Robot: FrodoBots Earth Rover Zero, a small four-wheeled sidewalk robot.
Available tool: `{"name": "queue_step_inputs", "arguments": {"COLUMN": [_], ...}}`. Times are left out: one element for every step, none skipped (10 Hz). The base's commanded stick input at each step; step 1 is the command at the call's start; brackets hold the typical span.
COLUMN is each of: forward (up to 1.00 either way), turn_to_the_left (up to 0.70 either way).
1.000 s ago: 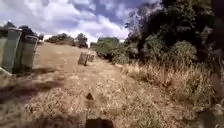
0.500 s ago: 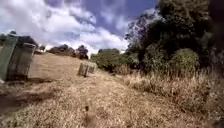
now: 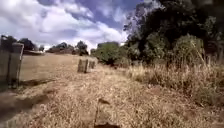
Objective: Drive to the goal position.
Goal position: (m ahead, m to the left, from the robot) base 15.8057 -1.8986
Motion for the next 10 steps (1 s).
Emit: {"name": "queue_step_inputs", "arguments": {"forward": [0.70, 0.70, 0.70, 0.70, 0.70, 0.70, 0.70, 0.70, 0.70, 0.70], "turn_to_the_left": [0.00, -0.20, 0.00, 0.00, 0.00, 0.00, 0.00, 0.00, 0.00, 0.00]}}
